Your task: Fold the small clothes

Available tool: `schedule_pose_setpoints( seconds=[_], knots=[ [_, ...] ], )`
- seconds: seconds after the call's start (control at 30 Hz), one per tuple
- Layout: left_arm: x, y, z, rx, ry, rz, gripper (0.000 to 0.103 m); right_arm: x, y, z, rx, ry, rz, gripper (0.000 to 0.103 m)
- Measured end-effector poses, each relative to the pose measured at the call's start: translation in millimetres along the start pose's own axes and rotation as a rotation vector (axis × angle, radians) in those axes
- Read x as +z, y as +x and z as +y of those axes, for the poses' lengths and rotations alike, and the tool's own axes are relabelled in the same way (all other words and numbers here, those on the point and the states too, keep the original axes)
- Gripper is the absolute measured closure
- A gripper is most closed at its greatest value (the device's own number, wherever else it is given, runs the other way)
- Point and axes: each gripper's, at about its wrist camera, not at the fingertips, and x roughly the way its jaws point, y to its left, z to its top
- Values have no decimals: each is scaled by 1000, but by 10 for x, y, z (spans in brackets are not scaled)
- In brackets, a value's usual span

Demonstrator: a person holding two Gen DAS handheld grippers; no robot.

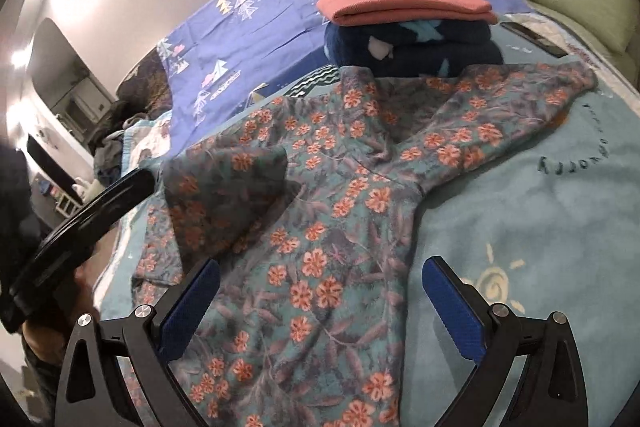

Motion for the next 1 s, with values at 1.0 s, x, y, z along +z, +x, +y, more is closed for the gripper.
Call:
schedule_pose_setpoints(
  seconds=[1.0],
  knots=[
    [-1109,209,1828,374,-463,233,49,354,1047,796,-427,-82,-1,18]
  ],
)
